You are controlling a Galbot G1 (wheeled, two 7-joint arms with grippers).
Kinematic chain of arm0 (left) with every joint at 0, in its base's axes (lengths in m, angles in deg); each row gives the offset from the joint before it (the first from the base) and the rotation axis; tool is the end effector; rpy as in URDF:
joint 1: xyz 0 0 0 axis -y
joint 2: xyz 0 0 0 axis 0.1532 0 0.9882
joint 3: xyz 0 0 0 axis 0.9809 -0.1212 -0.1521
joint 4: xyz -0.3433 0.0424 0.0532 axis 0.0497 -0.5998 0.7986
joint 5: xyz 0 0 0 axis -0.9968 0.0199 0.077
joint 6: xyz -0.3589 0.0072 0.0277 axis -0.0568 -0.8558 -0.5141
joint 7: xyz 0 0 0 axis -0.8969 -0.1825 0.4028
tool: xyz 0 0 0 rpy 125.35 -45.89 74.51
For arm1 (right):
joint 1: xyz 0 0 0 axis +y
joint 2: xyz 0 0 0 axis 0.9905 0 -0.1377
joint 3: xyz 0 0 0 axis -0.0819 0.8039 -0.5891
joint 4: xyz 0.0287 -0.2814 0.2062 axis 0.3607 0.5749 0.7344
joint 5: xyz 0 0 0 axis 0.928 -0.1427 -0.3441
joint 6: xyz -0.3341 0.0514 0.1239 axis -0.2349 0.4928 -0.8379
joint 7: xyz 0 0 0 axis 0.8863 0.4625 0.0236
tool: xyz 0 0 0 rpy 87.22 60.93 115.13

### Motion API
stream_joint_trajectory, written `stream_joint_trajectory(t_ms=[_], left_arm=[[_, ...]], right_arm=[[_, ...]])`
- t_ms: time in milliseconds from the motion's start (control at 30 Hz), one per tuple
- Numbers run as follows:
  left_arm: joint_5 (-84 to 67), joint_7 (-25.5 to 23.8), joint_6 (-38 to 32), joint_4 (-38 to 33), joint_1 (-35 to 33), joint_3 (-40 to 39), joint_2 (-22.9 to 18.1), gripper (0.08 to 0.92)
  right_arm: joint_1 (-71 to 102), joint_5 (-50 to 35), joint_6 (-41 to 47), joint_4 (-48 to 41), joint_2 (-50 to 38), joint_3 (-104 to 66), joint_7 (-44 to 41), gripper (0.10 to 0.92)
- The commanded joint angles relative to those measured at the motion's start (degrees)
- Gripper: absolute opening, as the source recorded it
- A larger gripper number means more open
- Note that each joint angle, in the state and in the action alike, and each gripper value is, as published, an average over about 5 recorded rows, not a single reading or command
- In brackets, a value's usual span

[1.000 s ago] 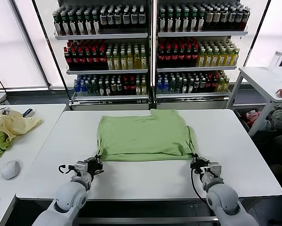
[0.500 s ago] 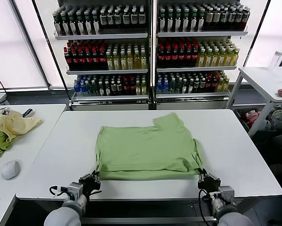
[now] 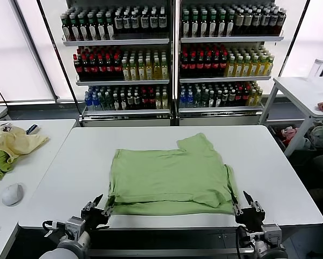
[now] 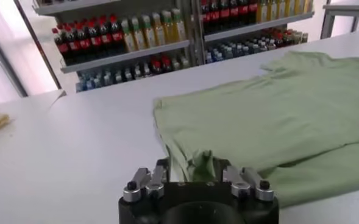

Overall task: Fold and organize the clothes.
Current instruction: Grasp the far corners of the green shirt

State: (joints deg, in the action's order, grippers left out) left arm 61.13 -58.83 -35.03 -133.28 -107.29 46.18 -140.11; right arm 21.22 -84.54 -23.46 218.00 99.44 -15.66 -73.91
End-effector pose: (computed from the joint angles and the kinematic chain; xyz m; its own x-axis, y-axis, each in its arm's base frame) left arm 0.2006 0.0469 -0.2481 -0.8778 0.0981 0.4688 0.1941 0.9677 0.1609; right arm 0.1922 -0.0604 -0.2325 -0.9557 -0.0215 0.2936 -0.0678 0.9866 -0.1483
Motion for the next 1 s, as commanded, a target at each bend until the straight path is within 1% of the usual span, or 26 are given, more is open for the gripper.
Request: stream_joint_trajectory(t_ms=[33,133,233,300,433,600,767,933,1000], left_arm=[[-3.82,0.49,-1.05,8.14,12.77,-2.42,2.74,0.619],[-6.01,0.87,-1.05,14.40,19.91,-5.17,2.52,0.705],[-7.64,1.37,-1.11,20.37,26.85,-8.47,1.97,0.782],[-7.95,1.59,-1.30,24.39,31.50,-10.82,1.34,0.810],[-7.96,1.95,-1.72,32.63,39.43,-15.04,-0.34,0.822],[-7.71,2.34,-2.16,42.00,46.71,-18.30,-3.62,0.823],[-7.17,2.88,-2.65,49.75,51.28,-19.92,-6.65,0.823],[-6.93,2.89,-3.10,54.63,53.71,-20.59,-8.53,0.823],[-6.66,2.88,-3.33,56.02,54.14,-20.59,-9.23,0.823]], right_arm=[[-16.11,-5.43,0.91,-6.55,-2.98,3.04,0.46,0.706],[-25.89,-8.89,1.96,-13.99,-3.90,7.92,0.99,0.782],[-35.27,-10.09,2.18,-22.70,-3.62,12.42,1.21,0.817],[-40.51,-10.38,2.22,-28.14,-2.89,14.92,1.23,0.821],[-47.38,-10.63,2.18,-36.64,-0.85,18.48,1.08,0.823],[-54.33,-10.68,2.03,-45.68,1.89,21.78,0.56,0.823],[-61.59,-10.35,1.79,-54.28,4.74,24.71,0.02,0.823],[-66.42,-9.79,1.43,-63.60,7.52,26.26,-0.43,0.823],[-67.20,-9.54,1.26,-66.08,8.38,26.52,-0.54,0.823]])
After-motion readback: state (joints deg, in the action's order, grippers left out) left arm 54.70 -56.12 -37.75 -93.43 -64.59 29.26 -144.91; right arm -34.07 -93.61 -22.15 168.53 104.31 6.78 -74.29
